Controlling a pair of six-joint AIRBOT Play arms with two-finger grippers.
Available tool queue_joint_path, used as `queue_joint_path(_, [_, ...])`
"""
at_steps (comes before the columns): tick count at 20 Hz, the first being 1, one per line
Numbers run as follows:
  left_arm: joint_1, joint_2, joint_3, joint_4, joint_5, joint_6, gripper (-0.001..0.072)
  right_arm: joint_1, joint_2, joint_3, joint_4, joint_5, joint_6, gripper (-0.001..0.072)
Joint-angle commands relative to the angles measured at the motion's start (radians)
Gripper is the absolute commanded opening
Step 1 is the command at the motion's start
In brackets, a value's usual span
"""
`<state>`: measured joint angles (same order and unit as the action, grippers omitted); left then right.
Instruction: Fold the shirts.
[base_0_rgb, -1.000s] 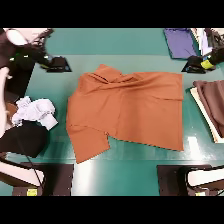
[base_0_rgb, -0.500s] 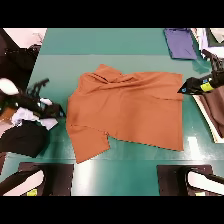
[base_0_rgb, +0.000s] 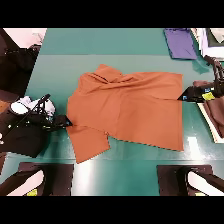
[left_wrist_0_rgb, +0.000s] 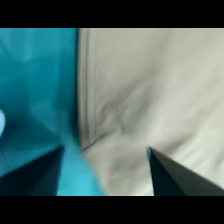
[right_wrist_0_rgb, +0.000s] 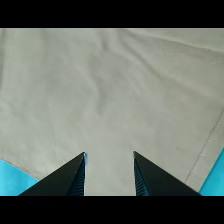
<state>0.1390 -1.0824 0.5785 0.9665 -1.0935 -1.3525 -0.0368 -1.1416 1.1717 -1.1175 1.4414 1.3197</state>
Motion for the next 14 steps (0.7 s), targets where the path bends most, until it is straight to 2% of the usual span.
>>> queue_joint_path(1, [0.000, -0.049, -0.011, -0.087, 0.050, 0.027, 0.0607, 0.000, 0.021, -0.006, 0.000, 0.010, -0.004, 0.0336])
queue_joint_path(3, [0.000, -0.052, -0.011, -0.088, 0.056, 0.025, 0.0586, 0.000, 0.021, -0.006, 0.000, 0.028, -0.004, 0.0335])
queue_joint_path(5, [0.000, -0.052, -0.010, -0.089, 0.056, 0.026, 0.0052, 0.000, 0.021, -0.006, -0.007, 0.043, -0.004, 0.0335])
queue_joint_path(6, [0.000, -0.051, -0.005, -0.089, 0.056, 0.027, 0.0026, -0.001, 0.021, -0.007, -0.013, 0.064, -0.004, 0.0335])
queue_joint_path(9, [0.000, -0.025, 0.044, -0.081, 0.016, 0.053, 0.0025, -0.009, 0.038, -0.058, -0.098, 0.123, -0.003, 0.0335])
queue_joint_path(14, [0.000, 0.060, 0.136, -0.074, -0.029, 0.079, 0.0026, -0.238, 0.151, -0.389, -0.115, 0.085, -0.004, 0.0339])
